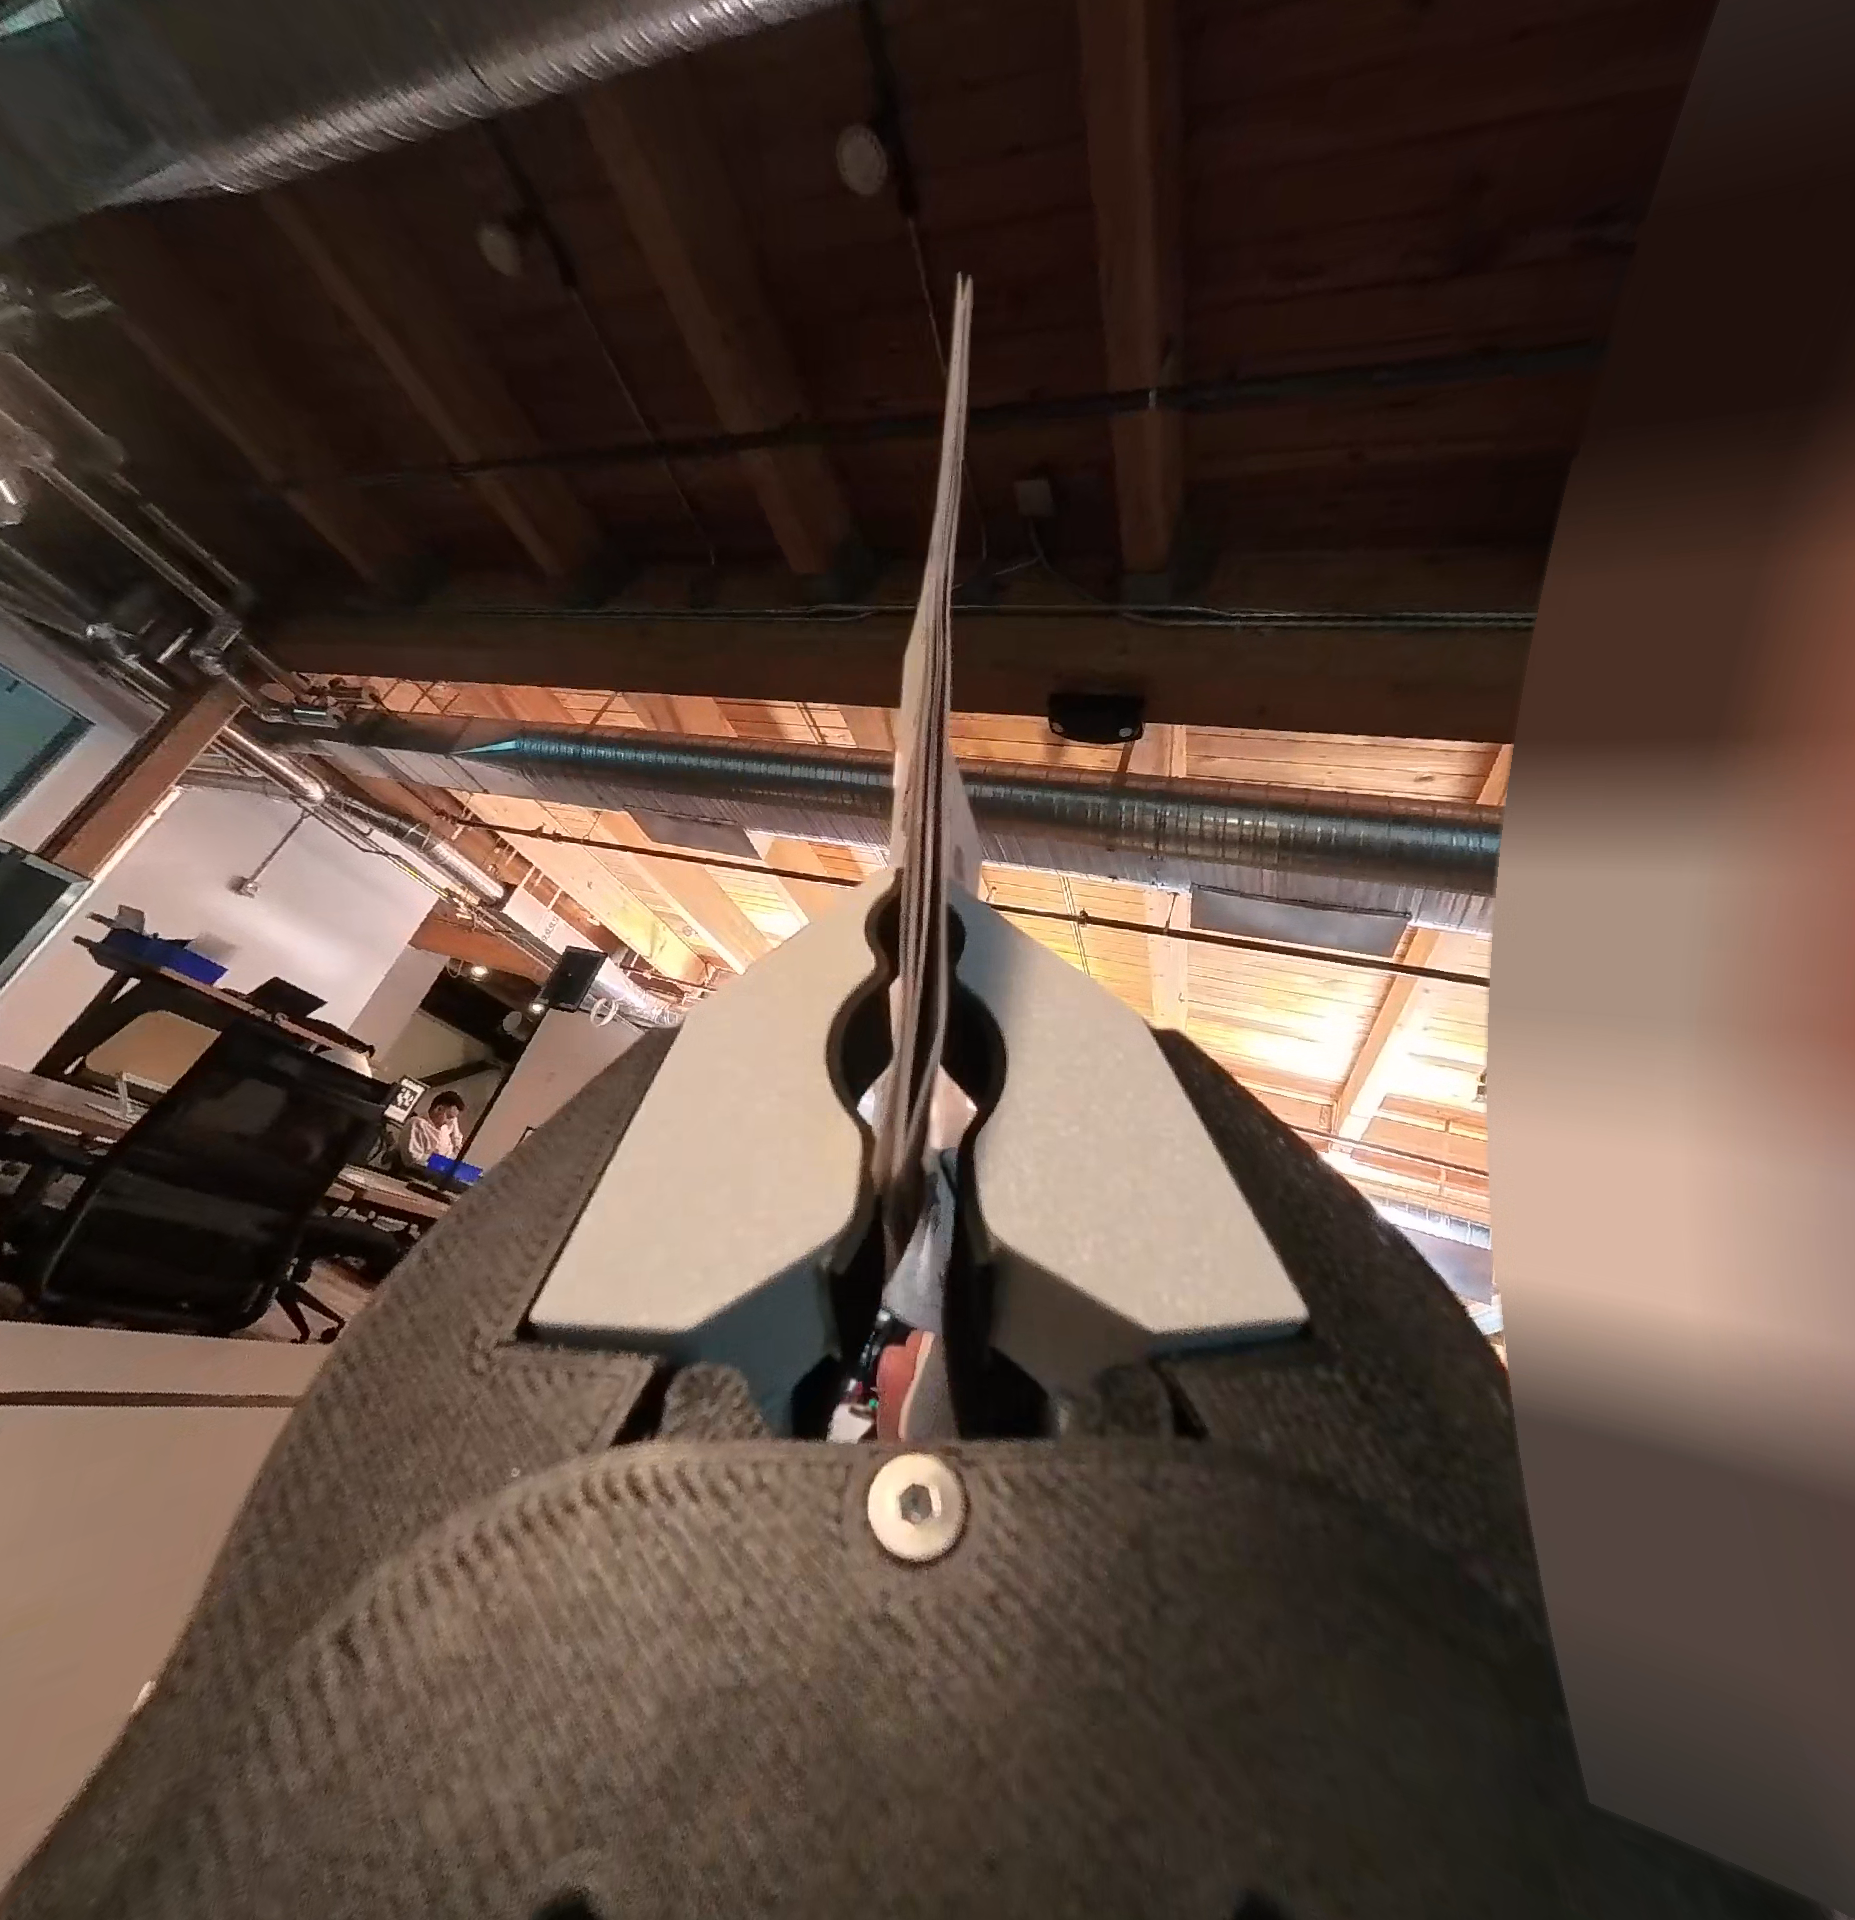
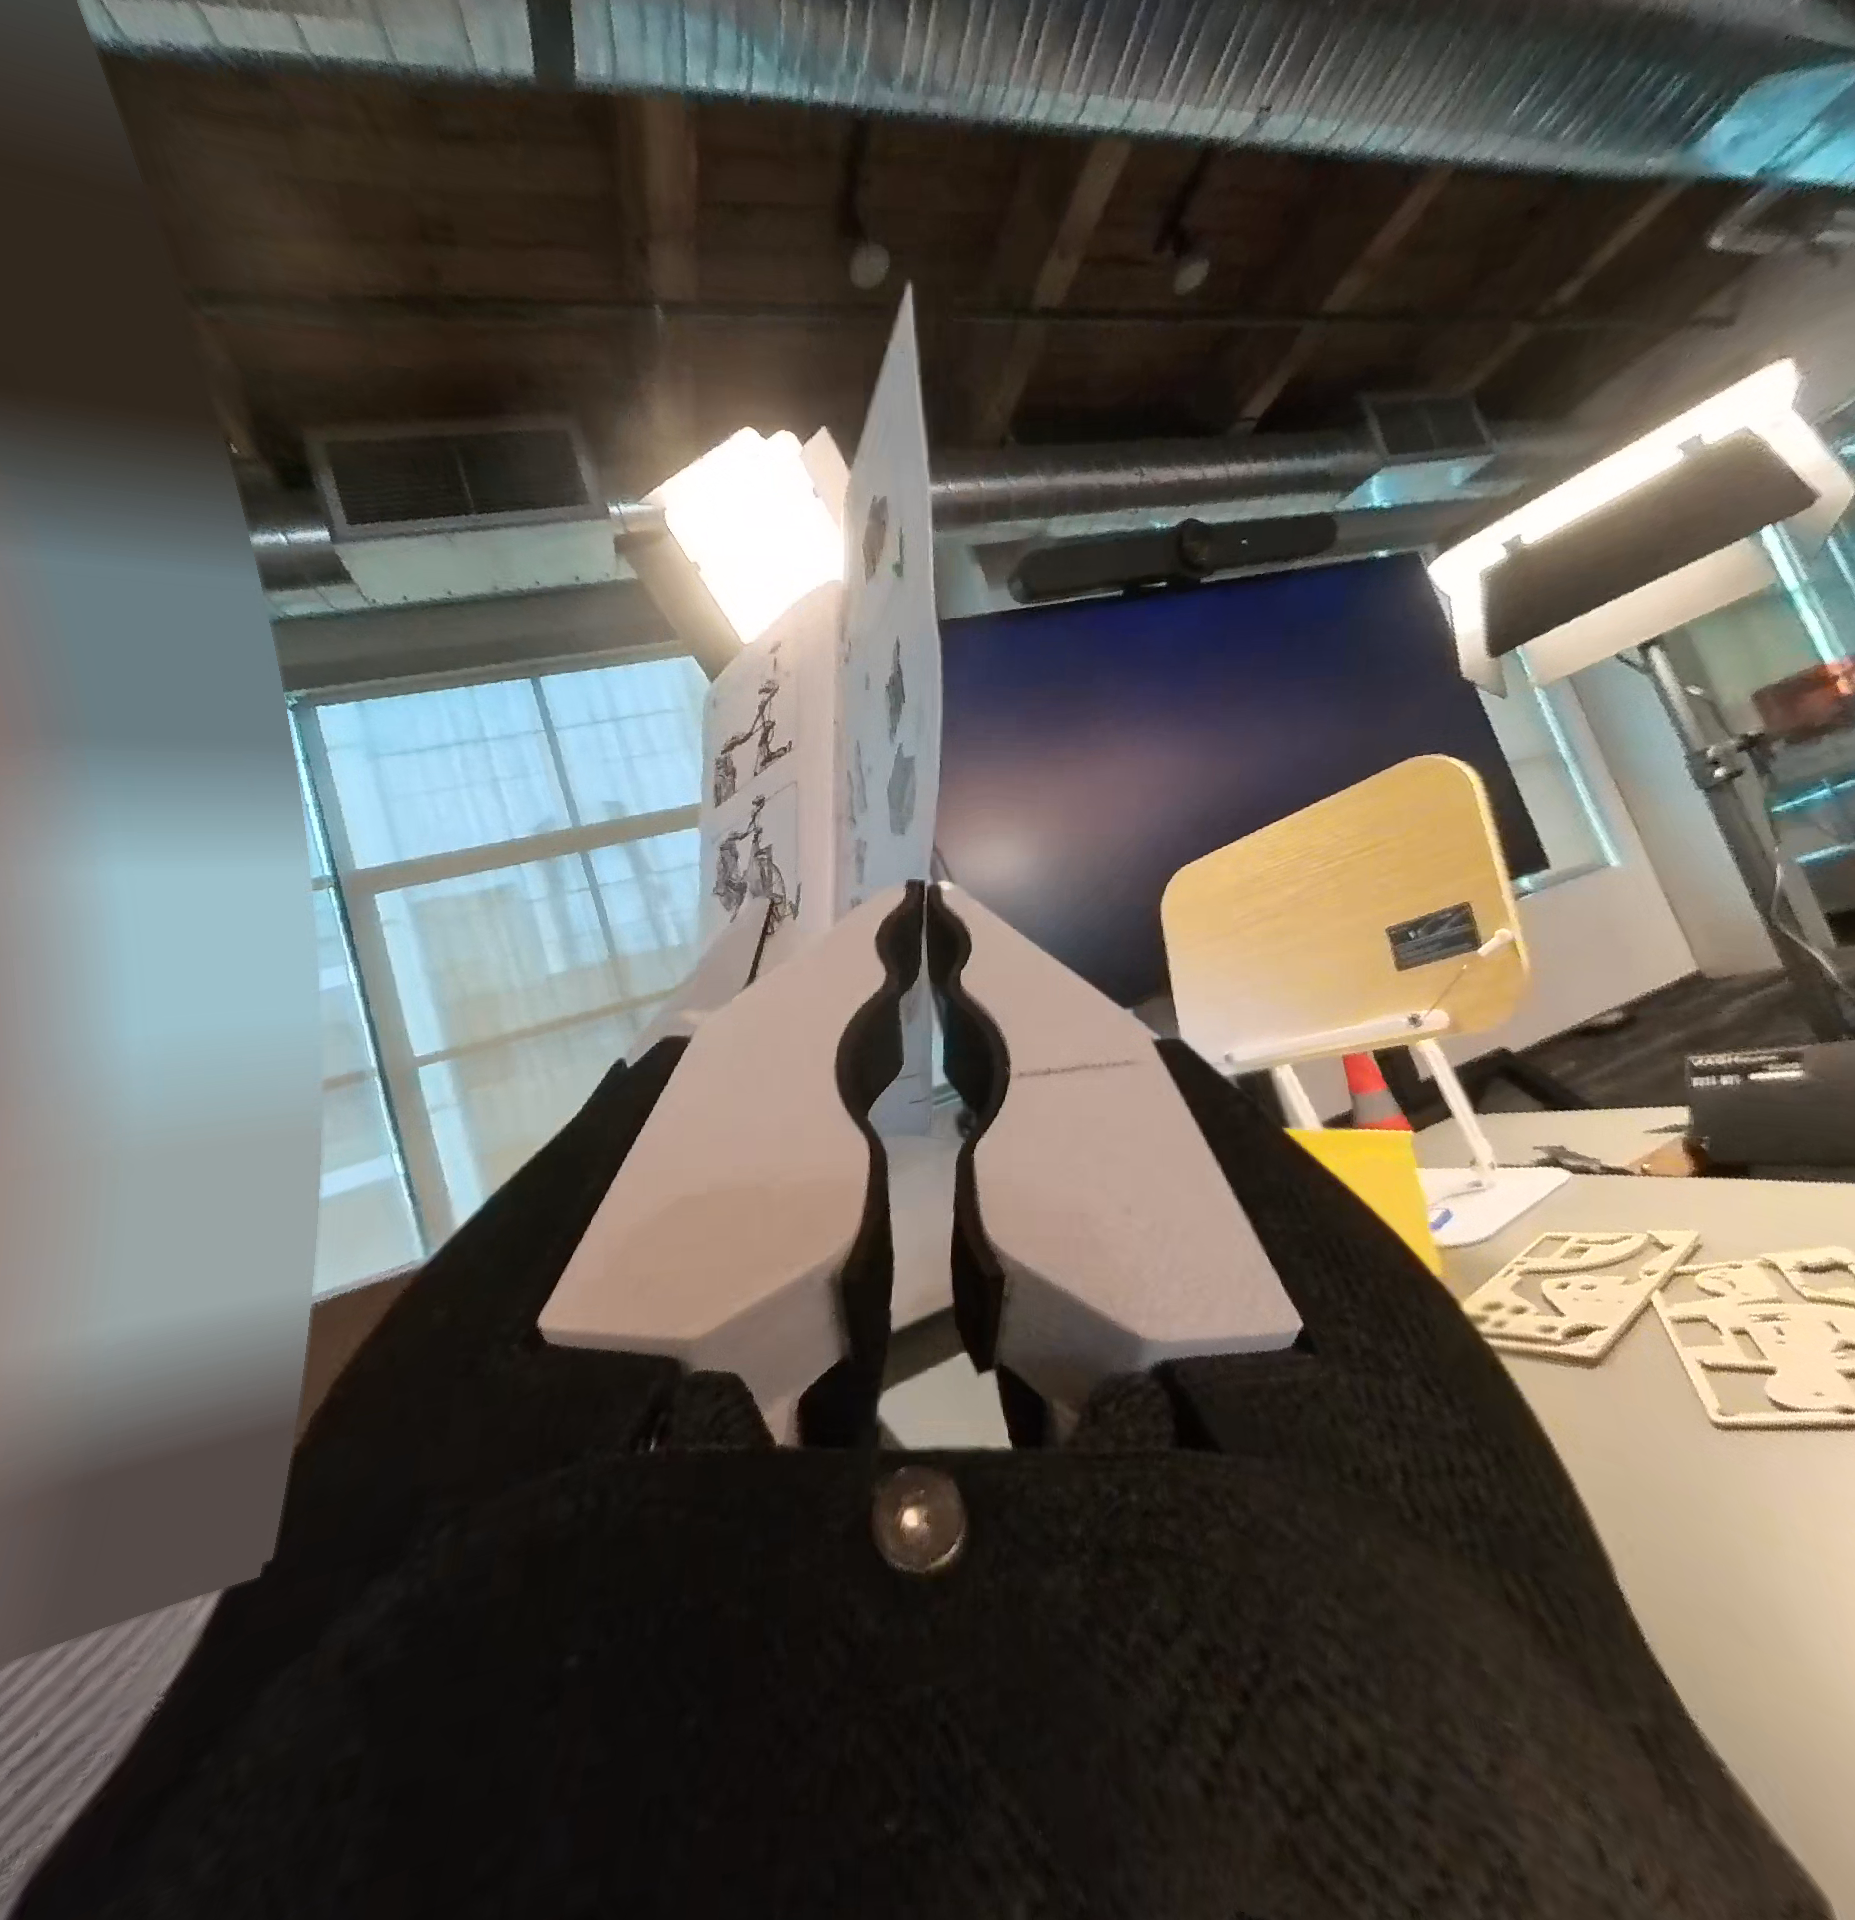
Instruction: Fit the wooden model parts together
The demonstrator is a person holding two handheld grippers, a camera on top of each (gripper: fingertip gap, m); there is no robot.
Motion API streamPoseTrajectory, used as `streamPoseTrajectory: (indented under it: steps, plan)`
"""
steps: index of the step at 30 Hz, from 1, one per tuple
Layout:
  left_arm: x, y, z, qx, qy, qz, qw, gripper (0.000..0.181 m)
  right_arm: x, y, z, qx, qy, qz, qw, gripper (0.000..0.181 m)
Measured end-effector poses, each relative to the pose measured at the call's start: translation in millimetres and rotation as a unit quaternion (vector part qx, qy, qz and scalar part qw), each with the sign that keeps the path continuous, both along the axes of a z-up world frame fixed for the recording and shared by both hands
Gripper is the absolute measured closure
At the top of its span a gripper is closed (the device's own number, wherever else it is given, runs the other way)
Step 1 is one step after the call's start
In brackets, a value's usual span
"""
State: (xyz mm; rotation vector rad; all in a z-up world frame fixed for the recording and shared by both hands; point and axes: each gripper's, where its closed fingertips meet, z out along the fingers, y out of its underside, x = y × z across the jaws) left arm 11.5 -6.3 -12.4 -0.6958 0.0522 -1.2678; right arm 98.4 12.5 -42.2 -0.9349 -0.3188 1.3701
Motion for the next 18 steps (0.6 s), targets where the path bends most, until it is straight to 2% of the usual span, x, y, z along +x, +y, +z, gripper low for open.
streamPoseTrajectory:
  steps: [18]
  plan:
    - [-6,-8,4,0.011,-0.004,0.011,1.000,0.181,-4,-14,10,0.043,-0.006,-0.019,0.999,0.181]
